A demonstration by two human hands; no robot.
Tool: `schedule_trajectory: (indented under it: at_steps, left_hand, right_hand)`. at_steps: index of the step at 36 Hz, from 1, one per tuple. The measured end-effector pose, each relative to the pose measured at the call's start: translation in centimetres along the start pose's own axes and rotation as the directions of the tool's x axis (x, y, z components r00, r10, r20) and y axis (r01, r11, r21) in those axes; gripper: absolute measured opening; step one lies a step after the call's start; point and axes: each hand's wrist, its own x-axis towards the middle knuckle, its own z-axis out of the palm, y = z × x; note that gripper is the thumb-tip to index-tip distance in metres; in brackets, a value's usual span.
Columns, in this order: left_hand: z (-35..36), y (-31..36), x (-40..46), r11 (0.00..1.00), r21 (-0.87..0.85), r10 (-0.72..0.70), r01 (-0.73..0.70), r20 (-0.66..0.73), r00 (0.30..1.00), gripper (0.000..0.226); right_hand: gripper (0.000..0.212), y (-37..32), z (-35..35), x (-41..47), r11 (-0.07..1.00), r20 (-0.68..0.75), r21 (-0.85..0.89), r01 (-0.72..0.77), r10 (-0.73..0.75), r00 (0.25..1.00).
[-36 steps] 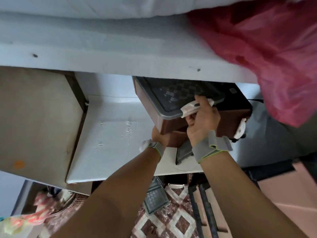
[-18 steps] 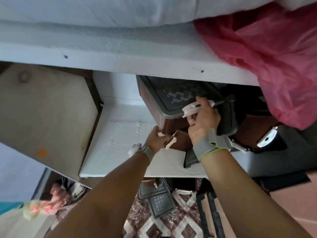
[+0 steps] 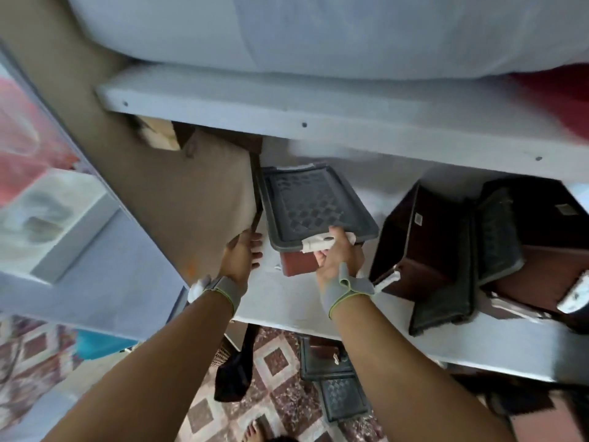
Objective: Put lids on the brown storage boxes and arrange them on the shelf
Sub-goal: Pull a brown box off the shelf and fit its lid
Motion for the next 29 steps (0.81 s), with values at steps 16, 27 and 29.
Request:
schedule_trajectory:
  at_steps: [16, 27, 29]
  left_hand:
    - [-0.7, -3.4, 3.2, 0.900, 0.435, 0.068, -0.024, -0.085, 0.994, 0.012]
    - [-0.9, -3.4, 3.3, 0.660, 0.736, 0.209, -0.149, 0.011, 0.978, 0.060]
    - [-0.6, -4.1, 3.0, 0.516, 0.824, 0.258, -0.232, 0.109, 0.960, 0.057]
  right_hand:
    - [0.040, 5.7, -5.8, 3.9, 0.790, -0.012, -0.583, -0.190, 0.226, 0.974]
    - [0.010, 5.2, -3.8, 5.4, 0.754, 0.001, -0.645, -0.125, 0.164, 0.986]
    - [0.007, 5.7, -3.7, 5.5, 0.766, 0.003, -0.633, -0.117, 0.154, 0.988]
